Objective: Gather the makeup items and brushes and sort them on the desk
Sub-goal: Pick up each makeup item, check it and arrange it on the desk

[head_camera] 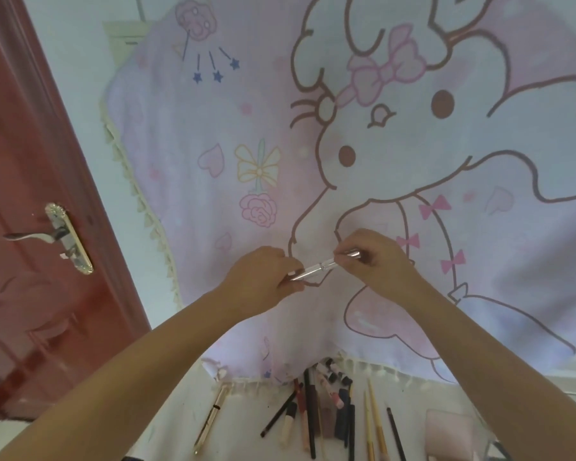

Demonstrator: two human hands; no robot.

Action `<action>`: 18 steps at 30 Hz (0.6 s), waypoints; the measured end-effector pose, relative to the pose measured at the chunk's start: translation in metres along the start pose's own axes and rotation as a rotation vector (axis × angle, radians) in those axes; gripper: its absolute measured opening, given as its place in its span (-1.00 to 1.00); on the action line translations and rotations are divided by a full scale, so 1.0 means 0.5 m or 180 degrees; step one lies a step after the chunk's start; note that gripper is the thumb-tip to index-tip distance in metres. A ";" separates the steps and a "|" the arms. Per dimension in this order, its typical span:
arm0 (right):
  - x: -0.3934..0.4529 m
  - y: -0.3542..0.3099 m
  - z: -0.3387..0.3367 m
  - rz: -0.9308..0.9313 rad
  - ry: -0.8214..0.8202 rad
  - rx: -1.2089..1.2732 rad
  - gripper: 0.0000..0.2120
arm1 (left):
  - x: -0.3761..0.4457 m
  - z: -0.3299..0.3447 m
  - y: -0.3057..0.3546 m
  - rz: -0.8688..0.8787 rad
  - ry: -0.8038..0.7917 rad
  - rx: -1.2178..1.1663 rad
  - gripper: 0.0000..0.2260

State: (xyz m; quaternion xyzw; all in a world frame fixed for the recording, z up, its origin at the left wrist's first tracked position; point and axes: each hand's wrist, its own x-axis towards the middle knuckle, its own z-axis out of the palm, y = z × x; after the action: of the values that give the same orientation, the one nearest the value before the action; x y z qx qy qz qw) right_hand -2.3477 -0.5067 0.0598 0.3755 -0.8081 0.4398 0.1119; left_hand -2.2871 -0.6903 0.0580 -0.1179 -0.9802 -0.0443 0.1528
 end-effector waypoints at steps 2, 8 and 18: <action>0.005 0.008 0.000 -0.0063 0.0010 0.0493 -0.81 | 0.005 -0.006 -0.002 -0.0021 0.0111 -0.0033 -0.72; 0.010 0.001 -0.004 0.0937 -0.0699 0.0171 -0.68 | -0.001 -0.014 -0.003 0.0139 0.0264 0.0307 -0.72; 0.020 -0.005 0.006 0.0952 -0.0840 0.0454 -0.75 | -0.016 -0.026 -0.012 0.0223 0.0288 0.0547 -0.90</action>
State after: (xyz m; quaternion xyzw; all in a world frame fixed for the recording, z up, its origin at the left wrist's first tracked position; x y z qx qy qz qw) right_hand -2.3526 -0.5151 0.0645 0.3127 -0.8293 0.4546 -0.0883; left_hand -2.2775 -0.6995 0.0676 -0.1364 -0.9678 0.0401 0.2080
